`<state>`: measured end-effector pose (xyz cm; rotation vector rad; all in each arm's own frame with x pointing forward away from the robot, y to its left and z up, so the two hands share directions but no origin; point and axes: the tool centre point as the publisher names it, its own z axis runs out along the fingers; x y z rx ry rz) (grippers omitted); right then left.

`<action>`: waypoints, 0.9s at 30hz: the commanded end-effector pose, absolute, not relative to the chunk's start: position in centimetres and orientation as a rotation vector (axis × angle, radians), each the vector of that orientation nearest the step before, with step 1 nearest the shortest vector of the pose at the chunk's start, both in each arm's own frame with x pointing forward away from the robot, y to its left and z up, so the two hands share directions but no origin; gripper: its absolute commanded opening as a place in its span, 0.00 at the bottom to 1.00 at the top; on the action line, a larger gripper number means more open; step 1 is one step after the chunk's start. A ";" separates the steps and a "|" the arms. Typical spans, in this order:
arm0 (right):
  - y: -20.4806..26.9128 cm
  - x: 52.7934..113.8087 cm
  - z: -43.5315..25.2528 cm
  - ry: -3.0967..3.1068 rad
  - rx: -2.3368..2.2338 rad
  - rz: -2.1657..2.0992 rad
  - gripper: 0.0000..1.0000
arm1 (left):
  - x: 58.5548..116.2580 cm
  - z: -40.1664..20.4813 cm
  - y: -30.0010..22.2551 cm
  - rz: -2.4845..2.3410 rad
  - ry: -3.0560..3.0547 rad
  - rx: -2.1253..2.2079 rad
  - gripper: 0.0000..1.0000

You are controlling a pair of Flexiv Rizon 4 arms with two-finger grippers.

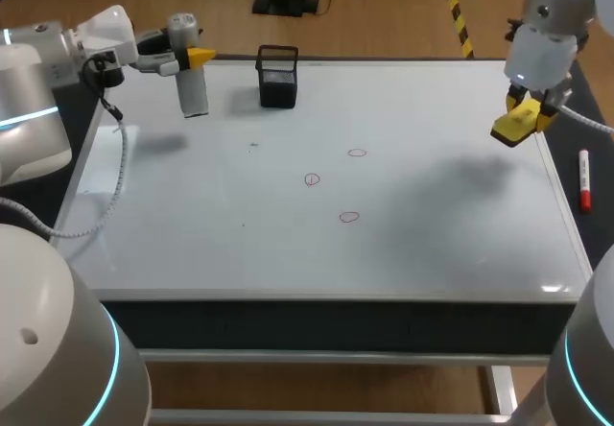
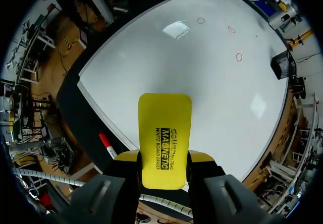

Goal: Pick up the inspection probe, press it on each red-marked spot on the whiteboard one by one, put down the probe, pick up the eraser, and wipe off all the red marks.

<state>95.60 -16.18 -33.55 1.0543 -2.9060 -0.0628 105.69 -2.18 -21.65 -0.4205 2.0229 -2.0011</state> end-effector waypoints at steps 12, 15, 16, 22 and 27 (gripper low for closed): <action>-16.3 95.6 -33.5 -2.905 1.055 -0.060 0.00 | 97.0 -21.6 -11.7 -2.253 2.062 -0.239 0.00; -16.3 95.6 -33.5 -2.905 1.055 -0.060 0.00 | 95.9 -21.4 -13.6 -2.290 2.094 -0.177 0.00; -16.3 95.6 -33.5 -2.905 1.055 -0.060 0.00 | 95.6 -21.4 -14.3 -2.315 2.092 -0.159 0.00; -16.3 95.6 -33.5 -2.905 1.055 -0.060 0.00 | 94.8 -21.7 -17.1 -2.363 2.110 -0.108 0.00; -16.3 95.6 -33.5 -2.905 1.055 -0.060 0.00 | 94.0 -22.4 -19.1 -2.368 2.145 -0.041 0.00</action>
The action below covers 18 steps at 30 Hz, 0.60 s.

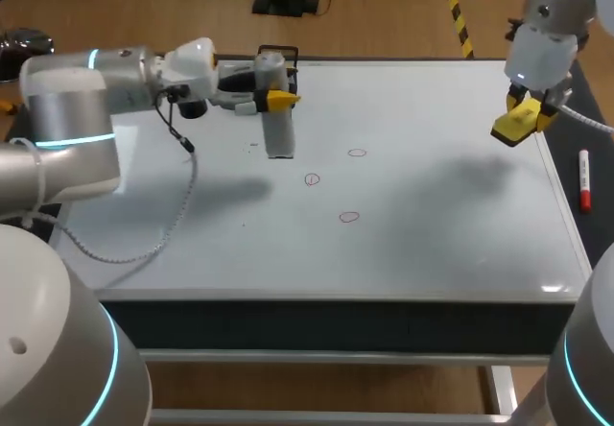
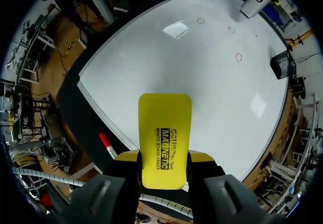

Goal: Pick up the inspection probe, press it on each red-marked spot on the whiteboard one by one, put down the probe, pick up the eraser, and wipe off all the red marks.

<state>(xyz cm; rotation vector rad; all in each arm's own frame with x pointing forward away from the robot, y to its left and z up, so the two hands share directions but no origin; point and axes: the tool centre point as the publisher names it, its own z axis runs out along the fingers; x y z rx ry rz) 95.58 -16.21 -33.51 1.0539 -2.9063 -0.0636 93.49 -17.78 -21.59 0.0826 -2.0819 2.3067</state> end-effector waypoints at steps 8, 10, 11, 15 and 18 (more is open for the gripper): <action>-16.3 95.6 -33.5 -2.905 1.055 -0.060 0.00 | 92.6 -23.5 -21.0 2.257 -2.044 -0.022 0.00; -16.3 95.6 -33.5 -2.905 1.055 -0.060 0.00 | 92.3 -23.8 -21.4 2.250 -2.037 -0.053 0.00; -16.3 95.6 -33.5 -2.905 1.055 -0.060 0.00 | 92.1 -24.0 -21.6 2.244 -2.043 -0.055 0.00; -16.3 95.6 -33.5 -2.905 1.055 -0.060 0.00 | 91.6 -24.9 -22.1 2.252 -2.014 -0.106 0.00; -16.3 95.6 -33.5 -2.905 1.055 -0.060 0.00 | 91.5 -25.8 -22.4 2.231 -2.026 -0.117 0.00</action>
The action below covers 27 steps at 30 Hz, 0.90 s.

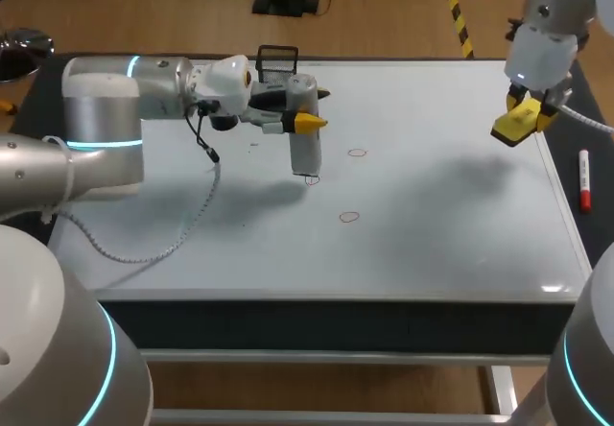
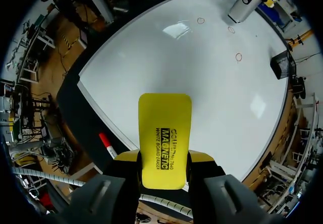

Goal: Pick up the inspection probe, press it on each red-marked spot on the whiteboard one by one, put down the probe, pick up the eraser, and wipe off all the red marks.

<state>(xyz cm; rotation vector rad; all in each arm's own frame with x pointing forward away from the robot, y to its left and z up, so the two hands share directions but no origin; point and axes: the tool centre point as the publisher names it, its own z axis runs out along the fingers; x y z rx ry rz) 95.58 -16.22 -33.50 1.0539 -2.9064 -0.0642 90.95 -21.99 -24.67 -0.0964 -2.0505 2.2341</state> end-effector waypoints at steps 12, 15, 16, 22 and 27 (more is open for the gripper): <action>-16.3 95.6 -33.5 -2.905 1.055 -0.060 0.00 | 92.1 -27.6 -22.7 2.242 -2.006 -0.136 0.00; -16.3 95.6 -33.5 -2.905 1.055 -0.060 0.00 | 92.3 -27.8 -22.7 2.241 -2.004 -0.134 0.00; -16.3 95.6 -33.5 -2.905 1.055 -0.060 0.00 | 92.3 -27.9 -22.7 2.239 -2.005 -0.135 0.00; -16.3 95.6 -33.5 -2.905 1.055 -0.060 0.00 | 92.6 -28.2 -22.7 2.242 -1.997 -0.134 0.00; -16.3 95.6 -33.5 -2.905 1.055 -0.060 0.00 | 92.7 -28.2 -22.4 2.248 -1.997 -0.128 0.00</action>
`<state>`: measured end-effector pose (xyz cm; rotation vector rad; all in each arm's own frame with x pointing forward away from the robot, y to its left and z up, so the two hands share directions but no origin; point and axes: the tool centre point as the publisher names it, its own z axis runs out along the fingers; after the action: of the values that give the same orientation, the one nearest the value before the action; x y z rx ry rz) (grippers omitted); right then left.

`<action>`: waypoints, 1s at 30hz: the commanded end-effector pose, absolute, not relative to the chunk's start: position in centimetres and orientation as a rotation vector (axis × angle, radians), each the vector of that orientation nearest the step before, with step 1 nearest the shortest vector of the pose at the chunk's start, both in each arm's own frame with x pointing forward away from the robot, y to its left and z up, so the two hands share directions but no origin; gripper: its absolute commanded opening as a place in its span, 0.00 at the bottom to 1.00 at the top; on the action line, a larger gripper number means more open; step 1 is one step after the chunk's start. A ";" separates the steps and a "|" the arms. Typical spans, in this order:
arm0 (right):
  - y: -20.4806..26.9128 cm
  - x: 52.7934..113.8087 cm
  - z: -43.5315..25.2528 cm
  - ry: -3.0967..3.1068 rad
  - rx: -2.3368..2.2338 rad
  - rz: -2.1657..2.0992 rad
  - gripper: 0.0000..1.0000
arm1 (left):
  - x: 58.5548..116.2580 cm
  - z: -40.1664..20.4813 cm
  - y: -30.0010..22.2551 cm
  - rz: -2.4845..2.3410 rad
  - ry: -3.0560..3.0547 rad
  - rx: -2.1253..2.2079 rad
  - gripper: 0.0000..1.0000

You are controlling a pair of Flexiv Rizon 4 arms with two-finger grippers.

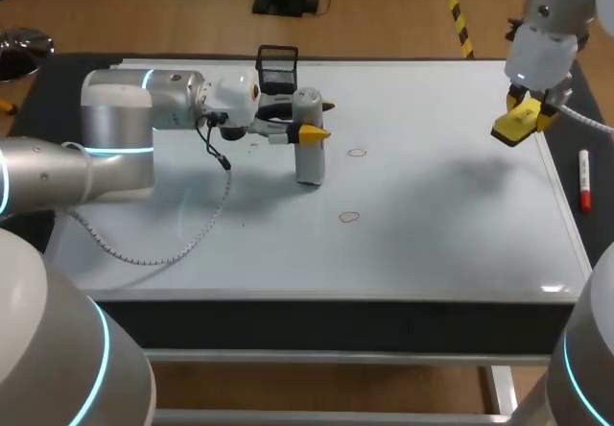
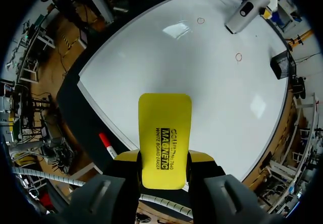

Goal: Pick up the inspection probe, press it on each red-marked spot on the whiteboard one by one, put down the probe, pick up the eraser, and wipe off all the red marks.

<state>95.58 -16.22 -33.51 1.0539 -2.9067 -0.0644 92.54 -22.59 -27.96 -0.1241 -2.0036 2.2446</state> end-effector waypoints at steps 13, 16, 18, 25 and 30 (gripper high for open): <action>-16.3 95.6 -33.5 -2.905 1.055 -0.060 0.00 | 92.5 -28.2 -22.5 2.222 -2.012 -0.147 0.00; -16.3 95.6 -33.5 -2.905 1.055 -0.060 0.00 | 92.5 -28.2 -22.5 2.223 -2.013 -0.144 0.00; -16.3 95.6 -33.5 -2.905 1.055 -0.060 0.00 | 92.4 -28.2 -22.6 2.224 -2.012 -0.145 0.00; -16.3 95.6 -33.5 -2.905 1.055 -0.060 0.00 | 92.2 -27.0 -22.2 2.214 -2.063 -0.136 0.00; -16.3 95.6 -33.5 -2.905 1.055 -0.060 0.00 | 92.9 -24.9 -20.1 2.226 -2.109 -0.116 0.00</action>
<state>95.58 -16.22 -33.52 1.0540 -2.9067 -0.0646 93.58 -21.72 -26.77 -0.1312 -2.0624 2.2371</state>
